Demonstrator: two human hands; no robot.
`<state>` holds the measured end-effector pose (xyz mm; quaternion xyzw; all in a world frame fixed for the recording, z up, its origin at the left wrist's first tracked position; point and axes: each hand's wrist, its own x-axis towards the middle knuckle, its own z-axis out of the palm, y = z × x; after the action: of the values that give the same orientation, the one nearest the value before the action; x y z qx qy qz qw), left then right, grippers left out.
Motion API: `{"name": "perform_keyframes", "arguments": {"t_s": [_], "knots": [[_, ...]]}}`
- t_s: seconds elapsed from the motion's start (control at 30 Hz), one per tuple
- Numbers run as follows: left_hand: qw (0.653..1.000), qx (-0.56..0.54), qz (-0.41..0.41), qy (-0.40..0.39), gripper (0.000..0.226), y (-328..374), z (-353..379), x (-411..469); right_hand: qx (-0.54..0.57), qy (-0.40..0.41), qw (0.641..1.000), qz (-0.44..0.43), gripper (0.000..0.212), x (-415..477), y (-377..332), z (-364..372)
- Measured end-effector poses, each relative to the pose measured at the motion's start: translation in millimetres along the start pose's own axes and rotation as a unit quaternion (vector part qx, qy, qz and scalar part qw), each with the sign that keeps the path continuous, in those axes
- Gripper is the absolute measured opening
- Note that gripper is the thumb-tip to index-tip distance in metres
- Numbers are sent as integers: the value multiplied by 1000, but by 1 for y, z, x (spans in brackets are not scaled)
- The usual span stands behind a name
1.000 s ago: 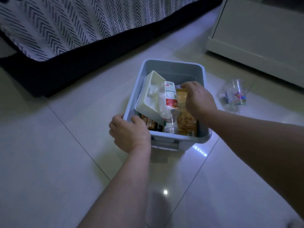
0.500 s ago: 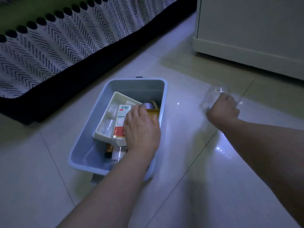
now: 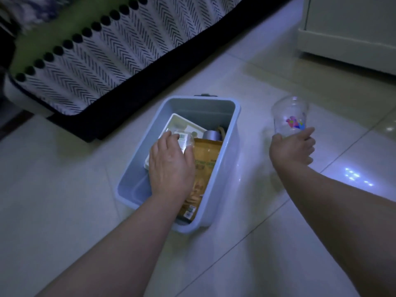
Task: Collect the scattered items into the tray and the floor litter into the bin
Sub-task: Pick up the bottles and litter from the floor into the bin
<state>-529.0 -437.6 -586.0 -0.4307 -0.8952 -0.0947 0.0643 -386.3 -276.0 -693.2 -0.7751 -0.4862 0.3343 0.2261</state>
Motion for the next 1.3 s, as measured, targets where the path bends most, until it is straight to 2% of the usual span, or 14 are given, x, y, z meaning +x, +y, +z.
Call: {"name": "perform_keyframes", "arguments": {"t_s": [0.1, 0.2, 0.33, 0.43, 0.57, 0.67, 0.8, 0.9, 1.0, 1.1, 1.2, 1.3], "knots": [[1000, 29, -3, -5, 43, -23, -20, -8, 64, 9, 998, -25, 82, -22, -25, -4], [998, 66, -6, 5, 43, -48, -31, -7, 88, 13, 992, -86, 82, -45, -44, -7], [998, 31, -53, 8, 41, -62, -38, -12, 64, 15, 978, -196, 80, -77, -63, -14], [999, -6, -51, 6, 41, -61, -35, -17, 32, 15, 963, -268, 77, -99, -73, -16], [996, -64, -55, 2, 38, -60, -27, -19, -31, -1, 946, -322, 77, -123, -79, -7], [994, -94, -53, -16, 38, -70, -17, -30, -66, 9, 941, -331, 79, -137, -76, -1], [996, -84, -34, -12, 35, -93, -6, -34, -174, 19, 927, -332, 84, -154, -69, -1], [991, -112, -76, 11, 35, -108, -8, -23, -223, 35, 906, -359, 75, -164, -66, -5], [984, -124, -128, 24, 38, -126, -11, -14, -214, 45, 908, -358, 55, -168, -63, -4], [979, -100, -176, -15, 44, -143, -12, -7, -193, 54, 923, -328, 38, -170, -56, 4], [959, -142, -231, -81, 43, -156, -11, -5, -177, 44, 937, -297, 38, -170, -49, 15], [945, -192, -245, -96, 40, -160, -4, -4, -109, 19, 957, -268, 43, -172, -44, 17]]}}
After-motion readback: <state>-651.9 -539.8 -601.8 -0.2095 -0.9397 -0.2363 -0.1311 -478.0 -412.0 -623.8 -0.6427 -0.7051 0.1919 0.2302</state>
